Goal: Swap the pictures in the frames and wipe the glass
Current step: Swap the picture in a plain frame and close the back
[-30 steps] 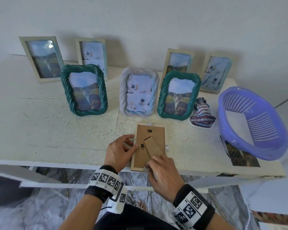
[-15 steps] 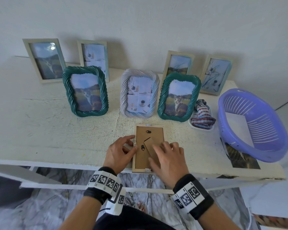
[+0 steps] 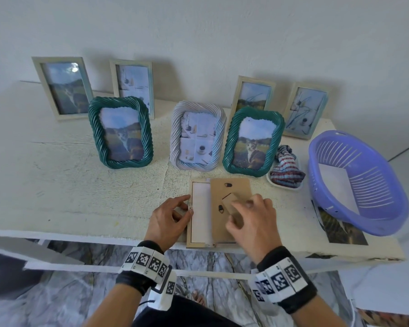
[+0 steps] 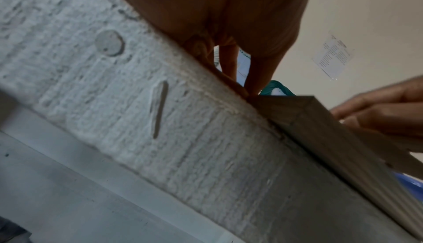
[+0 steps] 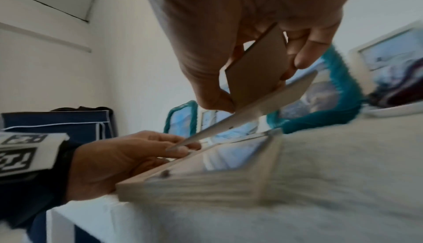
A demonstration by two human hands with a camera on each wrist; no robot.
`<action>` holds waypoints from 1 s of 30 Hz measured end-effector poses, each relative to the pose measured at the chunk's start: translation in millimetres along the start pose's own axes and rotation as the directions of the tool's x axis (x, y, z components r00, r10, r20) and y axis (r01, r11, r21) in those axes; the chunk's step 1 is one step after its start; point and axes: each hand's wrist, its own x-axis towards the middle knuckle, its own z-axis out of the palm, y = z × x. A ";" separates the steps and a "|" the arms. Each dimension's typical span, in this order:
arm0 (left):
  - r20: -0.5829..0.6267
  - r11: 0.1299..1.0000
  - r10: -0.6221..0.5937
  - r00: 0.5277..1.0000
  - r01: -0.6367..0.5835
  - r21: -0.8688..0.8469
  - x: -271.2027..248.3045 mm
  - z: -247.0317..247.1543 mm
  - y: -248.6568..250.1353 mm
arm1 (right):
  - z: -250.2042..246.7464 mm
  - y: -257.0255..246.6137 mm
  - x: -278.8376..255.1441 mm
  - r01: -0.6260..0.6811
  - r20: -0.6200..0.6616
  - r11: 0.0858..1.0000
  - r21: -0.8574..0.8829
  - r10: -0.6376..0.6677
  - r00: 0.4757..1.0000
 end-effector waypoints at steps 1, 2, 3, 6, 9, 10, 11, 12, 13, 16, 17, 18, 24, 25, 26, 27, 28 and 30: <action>-0.004 1.000 0.003 1.000 -0.003 -0.004 -0.1 0.4 0.1 | -2.9 12.5 -2.8 -0.022 -0.013 1.000 0.022 0.022 1.000; -0.009 1.000 0.009 1.000 -0.009 -0.004 -0.2 0.7 0.1 | -5.4 24.4 -6.0 -0.048 -0.036 0.998 0.044 0.049 0.998; -0.012 1.000 0.016 1.000 -0.016 0.000 -0.1 1.2 -0.1 | -6.2 35.7 -8.9 -0.080 -0.065 0.995 0.065 0.084 0.994; -0.005 0.999 0.028 1.000 -0.028 0.020 0.1 2.1 -0.5 | 0.6 64.0 -16.8 -0.165 -0.087 0.982 0.087 0.172 0.981; 0.011 0.999 0.031 0.999 -0.031 0.023 0.2 1.5 -0.3 | 9.3 76.4 -23.1 -0.197 0.011 0.976 0.088 0.197 0.980; 0.013 0.999 0.035 0.999 -0.035 0.020 0.2 1.2 -0.5 | 12.0 77.4 -24.7 -0.194 0.052 0.977 0.082 0.190 0.980; 0.015 0.999 0.038 0.999 -0.038 0.015 0.3 1.1 -1.0 | 13.9 76.4 -25.1 -0.197 0.085 0.977 0.079 0.191 0.978; 0.019 0.999 0.039 0.999 -0.039 0.010 0.3 1.0 -1.3 | 14.3 73.3 -24.5 -0.201 0.092 0.977 0.076 0.194 0.977; 0.024 0.999 0.039 0.999 -0.039 0.008 0.6 0.9 -1.5 | 14.2 68.7 -22.4 -0.203 0.078 0.976 0.082 0.196 0.977; 0.037 0.999 0.042 0.998 -0.042 0.011 1.2 0.2 -1.9 | 10.7 43.5 -11.5 -0.133 0.054 0.975 0.178 0.125 0.991; 0.037 0.999 0.047 0.998 -0.048 0.012 1.5 0.3 -2.1 | 10.8 33.3 -6.7 -0.091 0.097 0.976 0.200 0.073 0.993; 0.038 0.998 0.053 0.998 -0.054 0.013 1.7 0.3 -2.3 | 11.4 23.5 -1.8 -0.047 0.149 0.979 0.200 0.017 0.989; 0.041 0.999 0.052 0.998 -0.052 -0.002 2.3 -1.0 -4.2 | 27.4 -8.2 24.2 0.033 0.413 0.999 0.040 -0.047 0.909; 0.039 0.999 0.052 0.998 -0.052 -0.004 2.2 -0.8 -4.0 | 30.6 -9.0 26.5 0.045 0.425 0.999 0.019 -0.049 0.904; 0.036 0.999 0.052 0.998 -0.052 -0.005 2.1 -0.5 -3.9 | 32.4 -9.7 28.5 0.053 0.430 0.999 0.004 -0.049 0.902; 0.033 0.999 0.050 0.998 -0.050 -0.005 2.2 -0.1 -3.8 | 34.1 -10.2 30.3 0.055 0.436 0.998 -0.007 -0.047 0.899; 0.030 0.999 0.048 0.998 -0.048 -0.003 2.2 0.1 -3.8 | 33.9 -10.8 31.8 0.056 0.443 0.998 -0.014 -0.044 0.896; 0.027 0.999 0.043 0.999 -0.043 0.000 2.4 0.3 -3.7 | 33.0 -11.8 34.7 0.056 0.461 0.998 -0.022 -0.039 0.886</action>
